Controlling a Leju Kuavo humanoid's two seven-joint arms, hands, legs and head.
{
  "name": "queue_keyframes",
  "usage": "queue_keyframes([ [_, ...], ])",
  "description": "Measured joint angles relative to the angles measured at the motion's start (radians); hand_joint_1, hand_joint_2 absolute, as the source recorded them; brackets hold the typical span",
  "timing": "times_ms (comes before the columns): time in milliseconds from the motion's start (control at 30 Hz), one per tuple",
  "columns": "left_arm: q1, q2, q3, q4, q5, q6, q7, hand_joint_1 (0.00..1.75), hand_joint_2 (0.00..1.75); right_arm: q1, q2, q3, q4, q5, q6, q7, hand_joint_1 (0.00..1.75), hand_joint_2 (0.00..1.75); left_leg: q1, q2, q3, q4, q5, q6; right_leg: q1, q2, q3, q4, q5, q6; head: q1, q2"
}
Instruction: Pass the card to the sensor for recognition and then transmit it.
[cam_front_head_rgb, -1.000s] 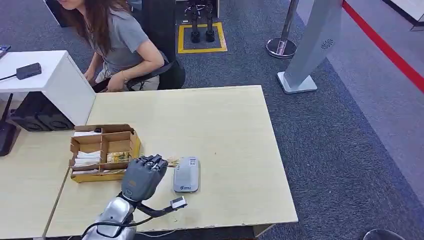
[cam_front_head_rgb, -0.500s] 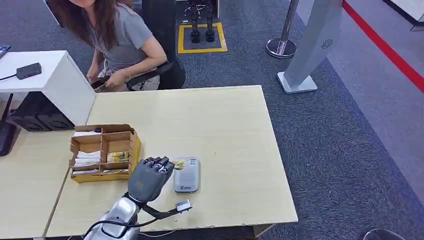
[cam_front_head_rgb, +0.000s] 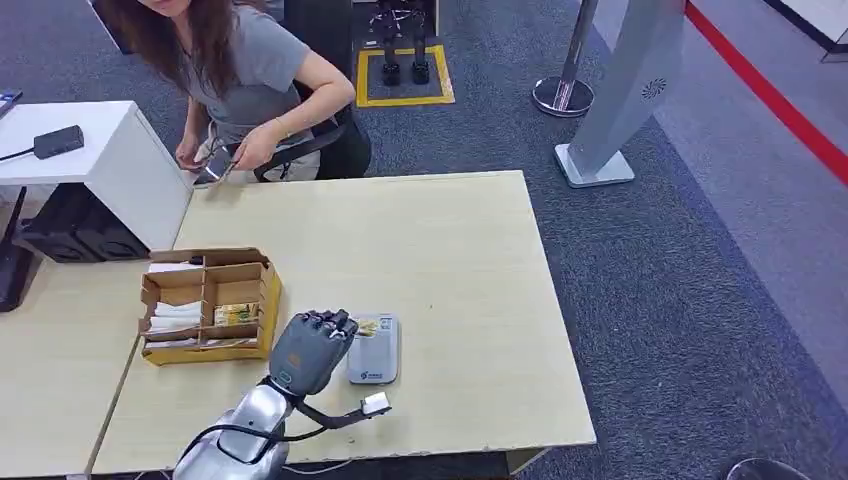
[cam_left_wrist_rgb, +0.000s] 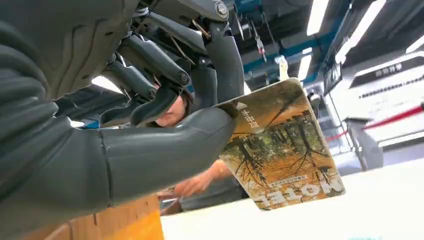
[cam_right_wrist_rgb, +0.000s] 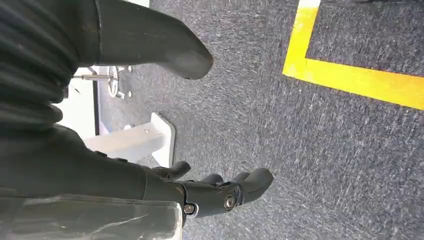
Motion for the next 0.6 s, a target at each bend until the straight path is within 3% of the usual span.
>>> queue_keyframes([
  [433, -0.059, -0.049, -0.072, 0.141, 0.003, 0.0, 0.014, 1.75, 1.75, -0.001, 0.0, -0.007, 0.0, 0.017, -0.001, -0.001, 0.0, 1.75, 0.0, 0.0, 0.0, 0.0, 0.0, 0.001, 0.0, 0.0, 0.0, 0.0, 0.0, 0.0, 0.0, 0.0],
  [600, -0.061, -0.068, -0.085, 0.16, 0.039, 0.0, -0.018, 1.75, 1.75, -0.001, 0.0, -0.008, 0.0, 0.019, -0.001, -0.001, 0.0, 1.75, 0.0, 0.0, 0.0, 0.0, 0.0, 0.001, 0.0, 0.0, 0.0, 0.0, 0.0, 0.0, 0.0, 0.0],
])
